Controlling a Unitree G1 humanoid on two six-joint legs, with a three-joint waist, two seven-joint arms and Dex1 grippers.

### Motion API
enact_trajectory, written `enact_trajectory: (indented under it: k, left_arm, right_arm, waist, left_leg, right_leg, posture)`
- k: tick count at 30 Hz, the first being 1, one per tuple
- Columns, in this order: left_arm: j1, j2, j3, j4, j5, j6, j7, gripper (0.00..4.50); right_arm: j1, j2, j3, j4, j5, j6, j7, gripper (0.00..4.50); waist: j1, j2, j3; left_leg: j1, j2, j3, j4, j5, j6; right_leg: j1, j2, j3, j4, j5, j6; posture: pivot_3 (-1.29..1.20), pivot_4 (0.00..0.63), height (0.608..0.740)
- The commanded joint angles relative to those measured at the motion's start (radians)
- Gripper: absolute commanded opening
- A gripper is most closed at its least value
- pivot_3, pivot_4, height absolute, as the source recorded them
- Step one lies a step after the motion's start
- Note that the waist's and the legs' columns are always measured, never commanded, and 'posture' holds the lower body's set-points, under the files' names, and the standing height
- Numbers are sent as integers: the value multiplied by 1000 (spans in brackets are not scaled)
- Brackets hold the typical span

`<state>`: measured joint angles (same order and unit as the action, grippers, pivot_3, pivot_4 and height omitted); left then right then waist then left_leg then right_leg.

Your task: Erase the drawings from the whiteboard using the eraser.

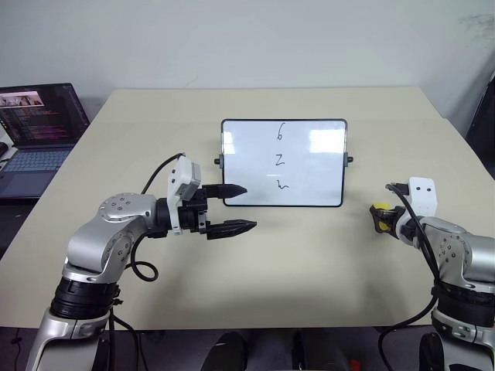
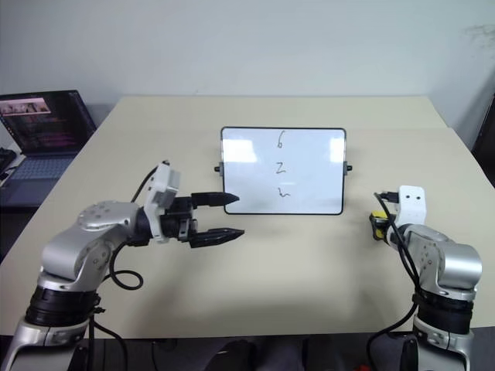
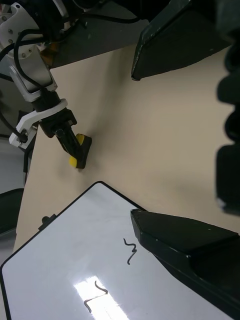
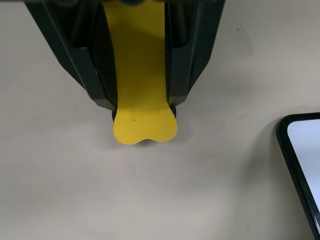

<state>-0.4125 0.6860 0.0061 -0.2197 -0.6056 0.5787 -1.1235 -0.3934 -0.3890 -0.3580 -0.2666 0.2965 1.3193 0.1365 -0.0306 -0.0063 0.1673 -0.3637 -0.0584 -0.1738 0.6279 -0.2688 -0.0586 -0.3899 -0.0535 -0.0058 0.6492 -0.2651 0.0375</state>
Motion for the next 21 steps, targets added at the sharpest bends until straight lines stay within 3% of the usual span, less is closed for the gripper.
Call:
enact_trajectory:
  k: [1, 5, 13, 21]
  left_arm:
    - [-23, 13, 17, -4, 3, -17, -1, 4500]
    - [-24, 13, 19, -2, 5, -19, 0, 4500]
    - [-17, 20, 27, 27, 34, -54, 5, 4500]
    - [-27, -28, 34, 120, 167, -190, 150, 4500]
  right_arm:
    - [-9, -4, -16, -28, 1, -4, -5, 959]
    - [-26, -16, 3, -25, -9, -21, -9, 959]
    - [-171, -80, 154, 43, -62, -278, 49, 959]
    - [-331, -63, 291, 226, -133, -525, 102, 959]
  waist:
    - [0, 0, 0]
    - [0, 0, 0]
    - [-4, 0, 0]
    - [-2, -1, 0]
  left_leg:
    - [0, 0, 0, 0, 0, 0]
    - [0, 0, 0, 0, 0, 0]
    - [1, 0, 4, 0, 0, 0]
    - [0, 0, 8, 0, 1, -1]
  right_leg:
    - [0, 0, 0, 0, 0, 0]
    - [0, 0, 0, 0, 0, 0]
    - [-2, 0, 3, 1, 0, 0]
    - [-6, 0, 10, 5, 0, 1]
  posture:
    - [0, 150, 740]
    - [0, 150, 740]
    - [0, 150, 740]
    - [0, 150, 740]
